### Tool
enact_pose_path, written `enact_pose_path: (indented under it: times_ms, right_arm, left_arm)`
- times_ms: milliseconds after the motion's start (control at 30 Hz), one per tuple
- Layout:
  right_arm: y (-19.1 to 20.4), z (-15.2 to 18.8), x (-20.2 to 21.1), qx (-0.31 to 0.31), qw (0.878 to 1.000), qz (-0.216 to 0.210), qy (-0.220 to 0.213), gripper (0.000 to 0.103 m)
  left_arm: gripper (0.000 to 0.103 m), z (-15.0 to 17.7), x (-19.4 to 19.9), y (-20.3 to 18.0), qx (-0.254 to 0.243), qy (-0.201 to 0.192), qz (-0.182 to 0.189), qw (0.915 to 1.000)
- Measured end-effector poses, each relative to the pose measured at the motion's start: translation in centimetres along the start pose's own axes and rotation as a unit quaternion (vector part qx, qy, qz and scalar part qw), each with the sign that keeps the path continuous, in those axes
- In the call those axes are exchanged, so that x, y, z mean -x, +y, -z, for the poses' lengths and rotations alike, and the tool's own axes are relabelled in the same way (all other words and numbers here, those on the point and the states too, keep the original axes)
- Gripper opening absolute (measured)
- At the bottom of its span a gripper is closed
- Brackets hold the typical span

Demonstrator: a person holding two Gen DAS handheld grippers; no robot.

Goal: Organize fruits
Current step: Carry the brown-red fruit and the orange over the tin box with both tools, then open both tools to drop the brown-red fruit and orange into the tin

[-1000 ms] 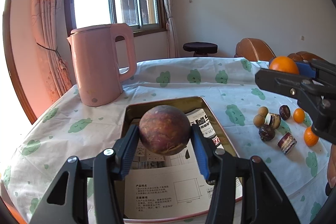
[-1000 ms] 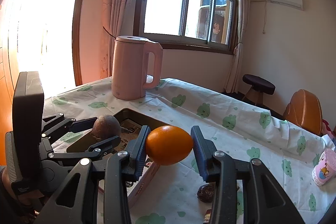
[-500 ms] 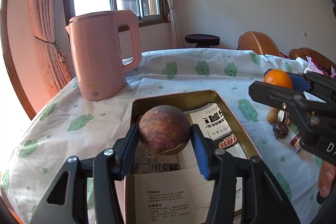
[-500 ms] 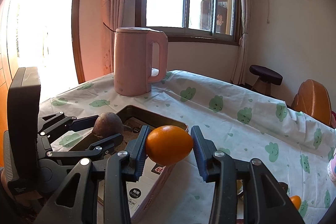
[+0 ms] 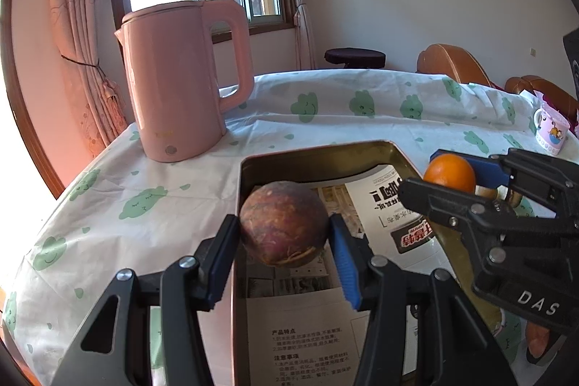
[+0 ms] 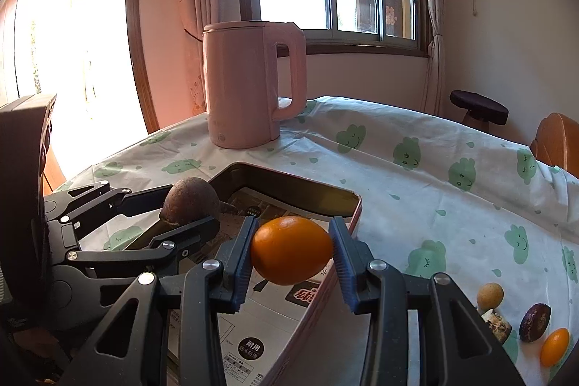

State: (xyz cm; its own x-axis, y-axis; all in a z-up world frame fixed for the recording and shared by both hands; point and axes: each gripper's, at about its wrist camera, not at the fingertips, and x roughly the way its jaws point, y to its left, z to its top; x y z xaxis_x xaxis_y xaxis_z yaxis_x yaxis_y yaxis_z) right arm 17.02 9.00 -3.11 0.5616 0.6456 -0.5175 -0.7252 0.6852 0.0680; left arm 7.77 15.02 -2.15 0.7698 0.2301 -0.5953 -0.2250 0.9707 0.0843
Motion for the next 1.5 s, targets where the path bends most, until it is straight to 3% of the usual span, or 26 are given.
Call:
enact_pose_path:
  times_ms: [367, 1133, 1300, 1400, 1467, 1500]
  right_arm:
    - [-0.1, 0.7, -1.3, -0.001, 1.0, 0.0, 0.023, 0.043]
    - [-0.3, 0.8, -1.4, -0.004, 1.0, -0.004, 0.027, 0.043]
    - [-0.6, 0.8, -1.2, -0.011, 1.0, -0.005, 0.021, 0.05]
    - [-1.0, 0.8, -1.0, -0.023, 1.0, -0.003, 0.016, 0.06]
    - [-1.3, 0.8, -0.8, -0.03, 1.0, -0.004, 0.008, 0.064]
    - [-1.3, 0.8, -0.6, -0.031, 1.0, -0.005, 0.003, 0.072]
  left_arm:
    - [0.052, 0.1, -0.4, -0.1, -0.003, 0.003, -0.005, 1.0]
    - [0.053, 0.1, -0.7, -0.6, -0.018, 0.007, -0.027, 0.9994]
    - [0.054, 0.1, -0.4, -0.5, -0.016, 0.001, -0.034, 0.9993]
    - [0.063, 0.2, -0.3, -0.2, -0.011, -0.002, -0.038, 0.9992]
    - [0.081, 0.3, 0.0, -0.5, -0.016, -0.007, -0.034, 0.9993]
    - [0.087, 0.3, 0.3, -0.7, -0.022, -0.016, -0.035, 0.999]
